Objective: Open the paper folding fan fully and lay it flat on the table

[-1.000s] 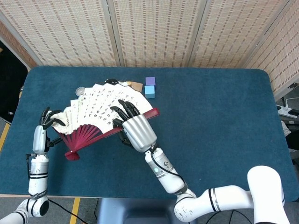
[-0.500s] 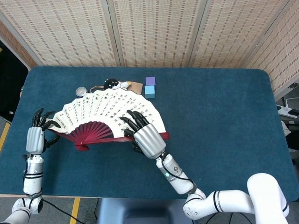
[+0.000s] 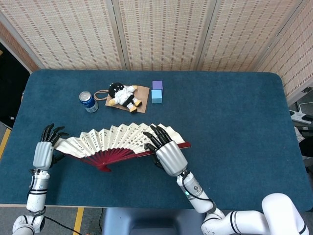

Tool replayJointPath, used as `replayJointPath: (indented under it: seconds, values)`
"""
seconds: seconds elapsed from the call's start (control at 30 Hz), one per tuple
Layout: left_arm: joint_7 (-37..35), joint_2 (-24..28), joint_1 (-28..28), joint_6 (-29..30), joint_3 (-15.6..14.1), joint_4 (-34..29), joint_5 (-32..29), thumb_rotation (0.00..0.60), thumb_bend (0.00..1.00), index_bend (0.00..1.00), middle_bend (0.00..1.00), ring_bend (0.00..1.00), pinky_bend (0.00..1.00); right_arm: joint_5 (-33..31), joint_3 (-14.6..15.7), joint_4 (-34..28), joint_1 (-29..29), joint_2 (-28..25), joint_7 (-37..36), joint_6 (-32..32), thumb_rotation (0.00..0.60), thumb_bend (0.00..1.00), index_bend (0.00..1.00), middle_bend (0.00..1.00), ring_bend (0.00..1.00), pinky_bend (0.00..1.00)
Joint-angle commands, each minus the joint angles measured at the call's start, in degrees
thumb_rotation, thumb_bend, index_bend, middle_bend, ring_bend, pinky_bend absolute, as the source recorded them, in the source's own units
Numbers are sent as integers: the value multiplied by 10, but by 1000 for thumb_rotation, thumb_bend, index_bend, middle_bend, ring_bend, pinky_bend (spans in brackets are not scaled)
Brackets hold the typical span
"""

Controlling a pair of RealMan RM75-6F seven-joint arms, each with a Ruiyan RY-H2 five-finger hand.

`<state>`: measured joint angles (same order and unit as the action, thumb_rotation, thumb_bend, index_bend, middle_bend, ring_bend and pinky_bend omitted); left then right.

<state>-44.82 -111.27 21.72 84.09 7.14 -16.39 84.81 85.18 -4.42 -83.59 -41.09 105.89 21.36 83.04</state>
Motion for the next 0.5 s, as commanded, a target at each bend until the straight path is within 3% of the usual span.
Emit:
replayJointPath:
  seconds: [0.03,0.2,0.3,0.37,0.5]
  values:
    - [18,-6,-9,-3,-17,19,12,600,593,284,148,0,42,7,16,20,22,13,-18,3,600,598,425,159,1,118]
    - [35,-7,-18,-33,-36,37,22,600,556,176,108,0,36,11,31,33,45,9,-27,-6,600,598,384,159,2,118]
    - [22,6,-21,-63,-56,29,36,600,526,36,26,0,28,4,45,23,53,-9,-16,-32,600,598,226,143,0,110]
    - [-7,21,-23,-78,-68,14,44,600,502,0,0,0,21,-8,52,-4,52,-38,3,-65,600,579,45,56,0,46]
    - [-37,59,-20,-91,-94,-15,67,600,444,0,0,0,22,-52,56,-79,49,-95,43,-127,600,294,0,0,0,0]
